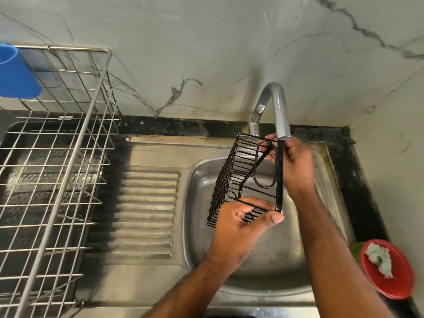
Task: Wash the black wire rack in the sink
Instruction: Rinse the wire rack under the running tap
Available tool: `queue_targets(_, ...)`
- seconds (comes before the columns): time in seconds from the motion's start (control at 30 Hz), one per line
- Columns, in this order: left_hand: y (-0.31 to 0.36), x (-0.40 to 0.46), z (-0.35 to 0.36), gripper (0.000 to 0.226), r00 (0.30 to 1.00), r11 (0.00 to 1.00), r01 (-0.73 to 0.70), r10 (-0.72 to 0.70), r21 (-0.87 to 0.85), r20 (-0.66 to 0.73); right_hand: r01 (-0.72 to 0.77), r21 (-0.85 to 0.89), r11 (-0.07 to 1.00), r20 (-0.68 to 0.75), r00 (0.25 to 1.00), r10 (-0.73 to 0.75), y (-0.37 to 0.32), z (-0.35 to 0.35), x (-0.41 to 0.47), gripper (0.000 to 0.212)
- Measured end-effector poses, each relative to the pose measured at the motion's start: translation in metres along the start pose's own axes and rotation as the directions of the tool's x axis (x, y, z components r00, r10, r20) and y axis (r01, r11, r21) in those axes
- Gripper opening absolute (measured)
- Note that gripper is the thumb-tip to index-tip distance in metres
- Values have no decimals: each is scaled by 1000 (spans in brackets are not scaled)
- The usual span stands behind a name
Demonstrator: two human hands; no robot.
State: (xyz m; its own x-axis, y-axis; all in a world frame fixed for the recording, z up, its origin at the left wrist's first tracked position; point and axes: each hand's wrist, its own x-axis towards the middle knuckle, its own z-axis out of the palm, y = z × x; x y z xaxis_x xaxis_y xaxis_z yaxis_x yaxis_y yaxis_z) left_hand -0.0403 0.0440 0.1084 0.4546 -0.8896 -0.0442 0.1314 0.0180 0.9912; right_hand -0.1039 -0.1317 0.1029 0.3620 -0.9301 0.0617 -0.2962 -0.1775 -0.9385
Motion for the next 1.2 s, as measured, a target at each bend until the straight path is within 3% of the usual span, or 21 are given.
queue_targets(0.2,-2,-2,-3,22,1000,999,21,-20,-27,7,11,-64,998,-25,1000,-13,0,-3,-3,39)
queue_targets(0.33,4,-3,-10,15,998,998,62,-62,-18,-6,14,-155,988,-66,998,-24,1,-4,-6,21)
queue_targets(0.5,8,-1,-28,14,980,981,163,-173,-105,-99,-49,-236,971,-121,992,21,-3,-9,-9,21)
queue_targets(0.67,-8,12,-44,22,932,981,195,-183,6,-314,-41,-382,923,-106,994,1,-6,-15,-15,17)
queue_targets(0.77,-15,21,-44,19,928,974,133,-58,183,-369,-22,-432,902,-113,993,-30,-5,-16,-20,16)
queue_targets(0.9,-14,33,-40,23,919,942,74,63,327,-390,-120,-377,918,-148,987,68,0,-21,-26,16)
queue_targets(1.07,-4,56,-34,27,891,870,156,81,468,-447,-125,-331,935,-35,992,120,11,-28,-33,28)
queue_targets(1.2,2,78,-33,27,868,857,257,-1,447,-497,-279,-180,943,252,914,318,20,-31,-48,60)
